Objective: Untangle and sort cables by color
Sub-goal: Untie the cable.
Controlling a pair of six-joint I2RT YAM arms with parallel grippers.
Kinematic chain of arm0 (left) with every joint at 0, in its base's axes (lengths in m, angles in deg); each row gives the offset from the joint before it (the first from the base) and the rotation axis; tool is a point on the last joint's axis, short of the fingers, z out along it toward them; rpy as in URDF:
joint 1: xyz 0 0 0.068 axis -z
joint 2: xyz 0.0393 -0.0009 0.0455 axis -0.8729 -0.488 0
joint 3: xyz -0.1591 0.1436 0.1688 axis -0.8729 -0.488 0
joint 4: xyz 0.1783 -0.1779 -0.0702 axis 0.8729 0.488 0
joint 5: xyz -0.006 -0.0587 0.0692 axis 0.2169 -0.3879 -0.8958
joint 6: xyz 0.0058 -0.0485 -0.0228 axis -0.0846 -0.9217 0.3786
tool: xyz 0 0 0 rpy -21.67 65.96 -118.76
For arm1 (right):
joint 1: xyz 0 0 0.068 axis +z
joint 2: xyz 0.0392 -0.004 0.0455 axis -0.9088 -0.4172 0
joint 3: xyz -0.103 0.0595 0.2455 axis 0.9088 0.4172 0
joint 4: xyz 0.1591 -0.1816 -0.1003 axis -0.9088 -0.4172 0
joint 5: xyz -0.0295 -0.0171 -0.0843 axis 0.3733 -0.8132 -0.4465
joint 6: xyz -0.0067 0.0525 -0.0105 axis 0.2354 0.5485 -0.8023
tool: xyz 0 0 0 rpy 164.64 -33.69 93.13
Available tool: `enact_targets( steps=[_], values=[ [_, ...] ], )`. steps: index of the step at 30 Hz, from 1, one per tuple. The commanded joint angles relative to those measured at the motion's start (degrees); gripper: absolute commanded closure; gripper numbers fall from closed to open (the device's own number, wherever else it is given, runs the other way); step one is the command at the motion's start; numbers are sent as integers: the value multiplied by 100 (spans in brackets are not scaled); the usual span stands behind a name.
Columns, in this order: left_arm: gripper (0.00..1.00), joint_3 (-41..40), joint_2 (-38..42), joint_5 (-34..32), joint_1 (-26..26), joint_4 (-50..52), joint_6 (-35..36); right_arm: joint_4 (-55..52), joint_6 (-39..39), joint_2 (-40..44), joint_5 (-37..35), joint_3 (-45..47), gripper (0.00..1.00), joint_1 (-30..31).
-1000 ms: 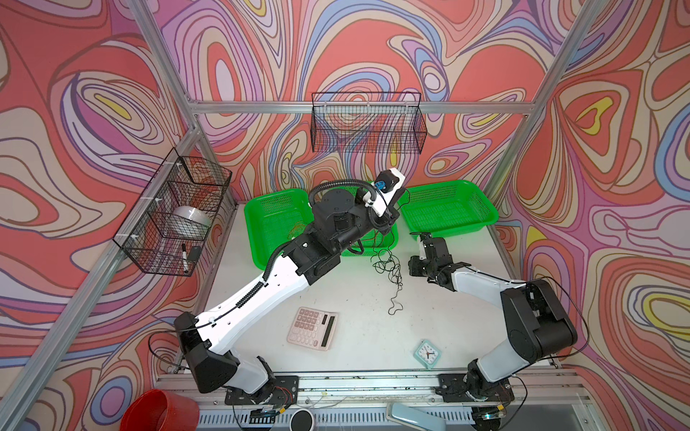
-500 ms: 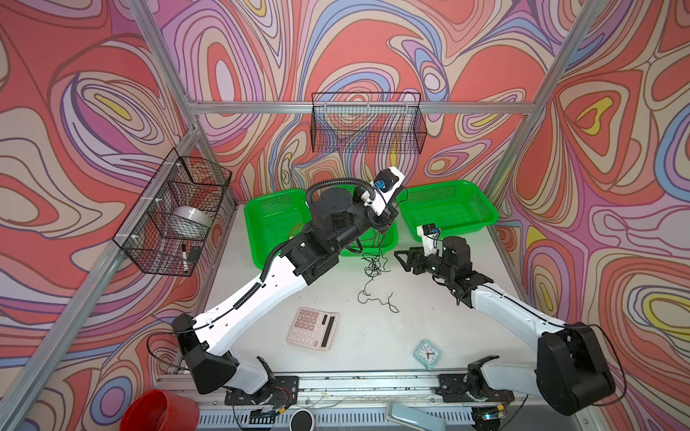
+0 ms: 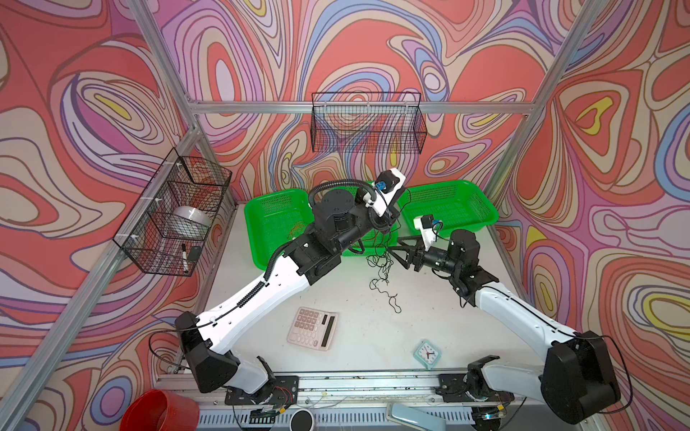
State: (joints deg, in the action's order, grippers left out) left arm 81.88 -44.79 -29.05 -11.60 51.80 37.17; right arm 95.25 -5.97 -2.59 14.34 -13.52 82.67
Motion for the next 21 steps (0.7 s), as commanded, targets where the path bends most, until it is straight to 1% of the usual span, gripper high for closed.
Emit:
enact_targets(
  steps=[1,5,9,14,17,21],
  values=[
    [100,42,-37,99,18,-211,-75,-1,-128,236,73,-128,26,25],
    [100,48,-28,125,21,-217,-83,-209,-194,122,338,-304,29,26],
    [100,76,-68,235,27,-256,-147,-21,61,-211,536,-492,32,25],
    [100,126,-133,308,27,-254,-180,66,97,-434,624,-628,36,51],
    [100,181,-170,377,26,-239,-220,49,86,-600,725,-675,41,82],
    [100,268,-238,380,22,-234,-222,29,101,-696,799,-700,43,180]
  ],
)
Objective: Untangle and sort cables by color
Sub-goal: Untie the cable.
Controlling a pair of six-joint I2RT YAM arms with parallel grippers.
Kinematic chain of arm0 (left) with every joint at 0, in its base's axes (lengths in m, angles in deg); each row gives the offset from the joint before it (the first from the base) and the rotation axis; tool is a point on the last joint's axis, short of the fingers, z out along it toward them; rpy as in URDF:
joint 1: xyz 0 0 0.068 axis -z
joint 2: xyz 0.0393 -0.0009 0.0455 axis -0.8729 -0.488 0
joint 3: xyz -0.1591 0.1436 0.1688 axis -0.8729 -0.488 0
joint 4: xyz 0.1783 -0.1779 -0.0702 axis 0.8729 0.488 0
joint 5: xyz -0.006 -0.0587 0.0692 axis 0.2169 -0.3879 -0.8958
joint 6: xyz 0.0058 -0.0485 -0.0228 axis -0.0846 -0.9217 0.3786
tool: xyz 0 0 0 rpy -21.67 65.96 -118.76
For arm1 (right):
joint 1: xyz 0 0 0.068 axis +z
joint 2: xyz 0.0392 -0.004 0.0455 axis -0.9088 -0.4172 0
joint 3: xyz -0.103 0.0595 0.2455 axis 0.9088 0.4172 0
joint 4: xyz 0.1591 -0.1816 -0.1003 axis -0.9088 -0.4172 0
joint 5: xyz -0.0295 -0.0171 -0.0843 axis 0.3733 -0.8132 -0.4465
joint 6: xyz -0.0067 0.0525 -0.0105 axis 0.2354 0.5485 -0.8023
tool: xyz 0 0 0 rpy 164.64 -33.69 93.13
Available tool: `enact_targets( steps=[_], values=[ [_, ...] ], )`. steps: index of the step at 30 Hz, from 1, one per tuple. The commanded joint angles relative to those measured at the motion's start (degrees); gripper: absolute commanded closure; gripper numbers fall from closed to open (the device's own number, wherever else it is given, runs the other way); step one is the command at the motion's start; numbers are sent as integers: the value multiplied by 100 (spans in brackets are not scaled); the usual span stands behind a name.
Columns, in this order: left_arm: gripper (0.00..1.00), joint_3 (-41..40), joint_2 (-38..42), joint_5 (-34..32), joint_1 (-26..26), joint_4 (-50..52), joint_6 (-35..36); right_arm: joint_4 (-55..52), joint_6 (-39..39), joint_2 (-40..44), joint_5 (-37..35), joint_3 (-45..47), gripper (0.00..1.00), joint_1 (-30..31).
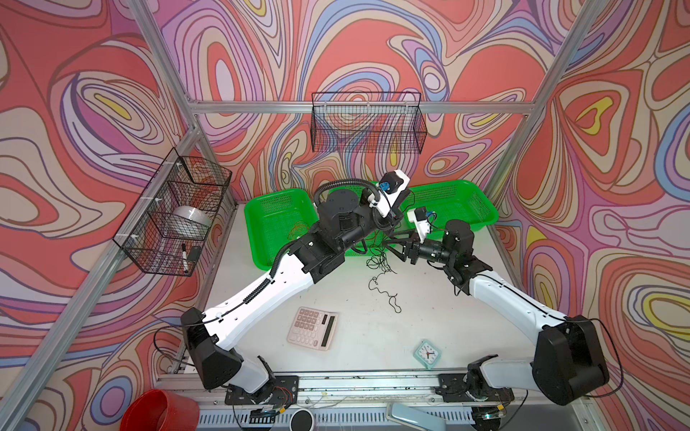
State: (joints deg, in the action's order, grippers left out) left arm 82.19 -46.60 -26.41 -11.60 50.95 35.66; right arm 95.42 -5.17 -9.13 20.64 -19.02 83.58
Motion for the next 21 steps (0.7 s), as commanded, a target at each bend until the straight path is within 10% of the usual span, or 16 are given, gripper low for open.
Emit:
enact_targets(
  steps=[1,21],
  values=[
    [100,255,-61,104,24,-156,-71,-8,-9,-49,163,-117,43,105],
    [100,1492,-604,587,28,-247,-177,674,932,-901,-1102,784,80,170]
  ],
)
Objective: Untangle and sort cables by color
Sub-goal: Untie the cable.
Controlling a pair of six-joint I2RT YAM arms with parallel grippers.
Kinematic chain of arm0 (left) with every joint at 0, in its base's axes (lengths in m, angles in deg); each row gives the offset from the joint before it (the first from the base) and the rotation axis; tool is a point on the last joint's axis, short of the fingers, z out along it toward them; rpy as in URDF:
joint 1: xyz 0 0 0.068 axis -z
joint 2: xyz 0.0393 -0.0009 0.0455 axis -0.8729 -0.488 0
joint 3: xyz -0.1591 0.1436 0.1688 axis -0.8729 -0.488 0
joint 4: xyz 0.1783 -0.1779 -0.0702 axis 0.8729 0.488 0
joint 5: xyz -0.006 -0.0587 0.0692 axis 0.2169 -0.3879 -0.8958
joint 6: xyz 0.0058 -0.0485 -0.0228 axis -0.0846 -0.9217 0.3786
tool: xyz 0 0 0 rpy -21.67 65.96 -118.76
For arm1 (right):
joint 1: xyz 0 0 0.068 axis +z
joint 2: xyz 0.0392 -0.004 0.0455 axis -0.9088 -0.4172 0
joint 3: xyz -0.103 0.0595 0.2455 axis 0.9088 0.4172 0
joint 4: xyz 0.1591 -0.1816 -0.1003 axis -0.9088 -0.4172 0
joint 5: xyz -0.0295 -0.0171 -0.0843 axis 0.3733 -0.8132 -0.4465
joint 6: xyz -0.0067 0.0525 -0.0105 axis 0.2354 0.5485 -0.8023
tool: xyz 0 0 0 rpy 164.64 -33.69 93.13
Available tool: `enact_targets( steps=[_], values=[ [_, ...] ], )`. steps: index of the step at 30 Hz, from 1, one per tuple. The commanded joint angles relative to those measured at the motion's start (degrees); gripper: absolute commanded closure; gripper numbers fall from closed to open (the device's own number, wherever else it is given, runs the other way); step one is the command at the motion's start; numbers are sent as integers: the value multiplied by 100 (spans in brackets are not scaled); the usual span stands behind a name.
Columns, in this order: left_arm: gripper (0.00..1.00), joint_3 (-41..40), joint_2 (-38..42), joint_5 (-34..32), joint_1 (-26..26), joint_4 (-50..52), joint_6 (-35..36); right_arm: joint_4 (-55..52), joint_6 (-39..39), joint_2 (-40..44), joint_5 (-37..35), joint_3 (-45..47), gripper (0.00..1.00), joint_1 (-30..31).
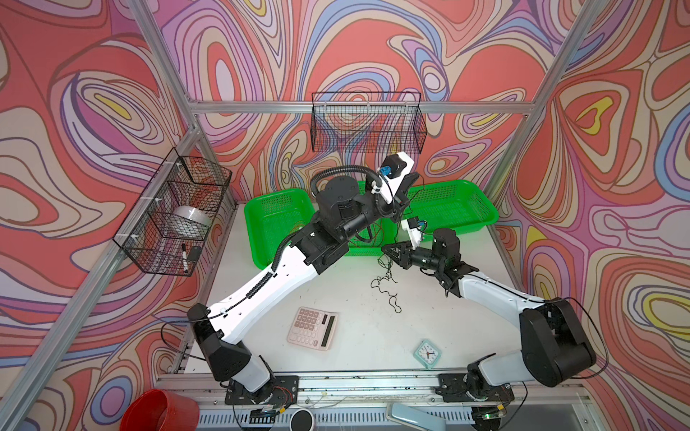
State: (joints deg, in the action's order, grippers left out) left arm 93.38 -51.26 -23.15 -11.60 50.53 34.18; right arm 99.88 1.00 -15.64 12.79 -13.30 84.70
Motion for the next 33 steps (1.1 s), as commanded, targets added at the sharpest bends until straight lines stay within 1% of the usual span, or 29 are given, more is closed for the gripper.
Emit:
enact_targets(
  steps=[1,8,10,14,18,19,21,23,26,27,29,33],
  values=[
    [100,496,-190,301,21,-163,-2,235,347,-330,-350,242,80,65],
    [100,1446,-514,270,21,240,505,457,625,-1071,-669,569,87,108],
    [100,1750,-628,264,7,361,514,598,771,-1257,-858,677,87,112],
    [100,2272,-841,323,-6,595,503,681,918,-1613,-940,619,86,111],
    [100,2419,-902,346,-63,638,479,719,981,-1711,-1002,594,85,108],
    [100,2411,-902,357,-84,655,468,722,978,-1674,-1048,604,83,108],
    [100,2379,-906,361,-119,723,422,695,891,-1434,-1122,611,74,112],
    [100,2257,-893,394,-174,741,359,400,669,-1072,-1300,514,58,112],
    [100,2060,-845,452,-187,838,273,-279,152,-471,-1593,308,47,90],
    [100,1961,-805,473,-188,832,258,-463,-43,-293,-1608,265,44,65],
    [100,1683,-686,458,-198,727,216,-792,-368,-9,-1433,156,35,-58],
    [100,1334,-551,570,-260,587,37,-1385,-658,173,-947,-46,32,-595]
  ],
)
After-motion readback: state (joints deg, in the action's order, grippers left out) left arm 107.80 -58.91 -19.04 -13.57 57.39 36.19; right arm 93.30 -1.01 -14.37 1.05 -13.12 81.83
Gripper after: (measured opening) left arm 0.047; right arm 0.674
